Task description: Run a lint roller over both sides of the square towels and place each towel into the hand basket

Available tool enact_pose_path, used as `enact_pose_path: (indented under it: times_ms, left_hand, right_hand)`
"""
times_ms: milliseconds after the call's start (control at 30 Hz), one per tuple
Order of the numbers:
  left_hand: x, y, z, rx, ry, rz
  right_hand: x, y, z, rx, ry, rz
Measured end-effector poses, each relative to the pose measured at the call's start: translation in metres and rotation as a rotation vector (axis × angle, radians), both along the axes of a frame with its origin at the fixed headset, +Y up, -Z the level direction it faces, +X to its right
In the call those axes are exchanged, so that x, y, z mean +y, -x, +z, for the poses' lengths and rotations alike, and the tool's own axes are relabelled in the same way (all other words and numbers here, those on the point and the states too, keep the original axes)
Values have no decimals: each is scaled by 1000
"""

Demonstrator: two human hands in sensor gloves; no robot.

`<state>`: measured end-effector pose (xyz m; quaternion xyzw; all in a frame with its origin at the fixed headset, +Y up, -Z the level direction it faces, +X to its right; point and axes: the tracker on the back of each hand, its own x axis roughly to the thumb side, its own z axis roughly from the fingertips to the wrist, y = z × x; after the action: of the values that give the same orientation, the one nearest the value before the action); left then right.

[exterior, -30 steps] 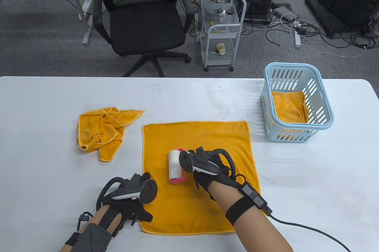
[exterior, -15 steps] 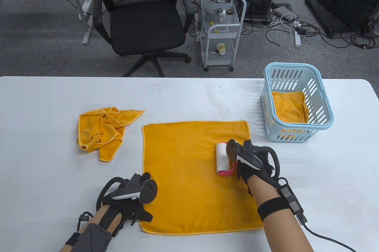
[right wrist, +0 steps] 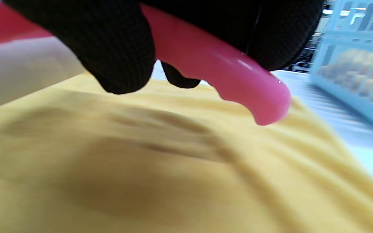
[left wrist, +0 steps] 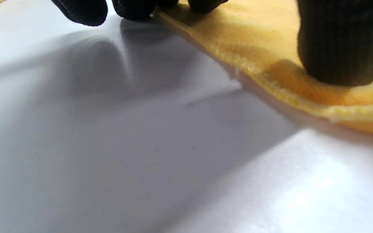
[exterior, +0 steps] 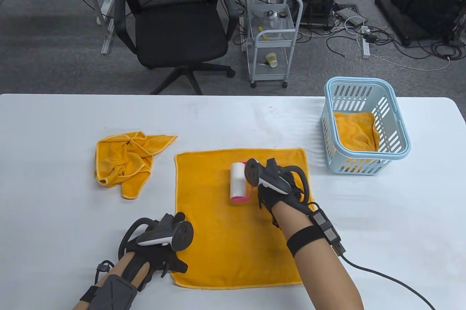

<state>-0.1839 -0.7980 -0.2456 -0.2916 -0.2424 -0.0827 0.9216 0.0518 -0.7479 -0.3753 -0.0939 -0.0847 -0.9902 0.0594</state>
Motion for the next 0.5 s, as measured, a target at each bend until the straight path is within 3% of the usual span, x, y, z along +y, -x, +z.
enact_pose_path:
  times_ms: [233, 367, 500]
  left_hand:
    - [0, 0, 0, 0, 0, 0]
    - [0, 0, 0, 0, 0, 0]
    - [0, 0, 0, 0, 0, 0]
  right_hand:
    - [-22, 38, 6, 75, 12, 41]
    - [-16, 8, 5, 13, -11, 78]
    - [-8, -47, 7, -91, -16, 171]
